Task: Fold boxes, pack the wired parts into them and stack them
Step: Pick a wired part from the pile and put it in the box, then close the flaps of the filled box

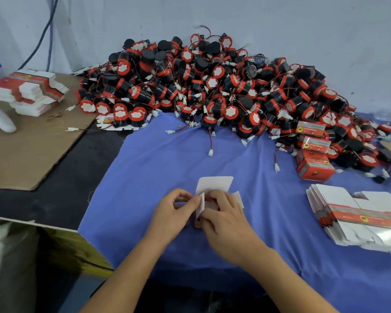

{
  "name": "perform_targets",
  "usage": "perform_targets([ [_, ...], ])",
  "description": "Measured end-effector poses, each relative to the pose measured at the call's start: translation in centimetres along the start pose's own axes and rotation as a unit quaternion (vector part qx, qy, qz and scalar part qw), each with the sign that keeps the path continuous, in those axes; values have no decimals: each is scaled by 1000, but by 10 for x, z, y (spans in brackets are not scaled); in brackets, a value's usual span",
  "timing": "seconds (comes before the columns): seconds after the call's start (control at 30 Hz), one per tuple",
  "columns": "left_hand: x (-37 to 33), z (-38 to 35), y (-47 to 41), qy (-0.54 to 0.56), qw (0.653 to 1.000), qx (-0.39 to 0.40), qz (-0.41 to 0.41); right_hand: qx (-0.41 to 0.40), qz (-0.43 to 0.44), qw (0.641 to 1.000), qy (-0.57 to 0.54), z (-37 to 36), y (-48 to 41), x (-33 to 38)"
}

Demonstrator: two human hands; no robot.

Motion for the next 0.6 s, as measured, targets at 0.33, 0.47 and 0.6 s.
perform_targets([
  [0.33,6,-10,-6,-51,999,-2,-1,-324,-142,892,-282,38,27,-35],
  [0.47,0,-17,-4,-74,995,16,-58,-97,-350,776,-515,4,11,-69],
  [0.6,-8,-21,-3,-66,992,23,-108,-26,-285,814,-505,-6,1,-62],
])
Point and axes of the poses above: each hand's wrist, its own y-axis away from the middle knuckle, its own z-axis out of the back of the hand, x = y × z, the point moved 6 cm from there along -y, towards the middle knuckle, and after that the axes turned 10 degrees about -z, right-handed, at the moved point
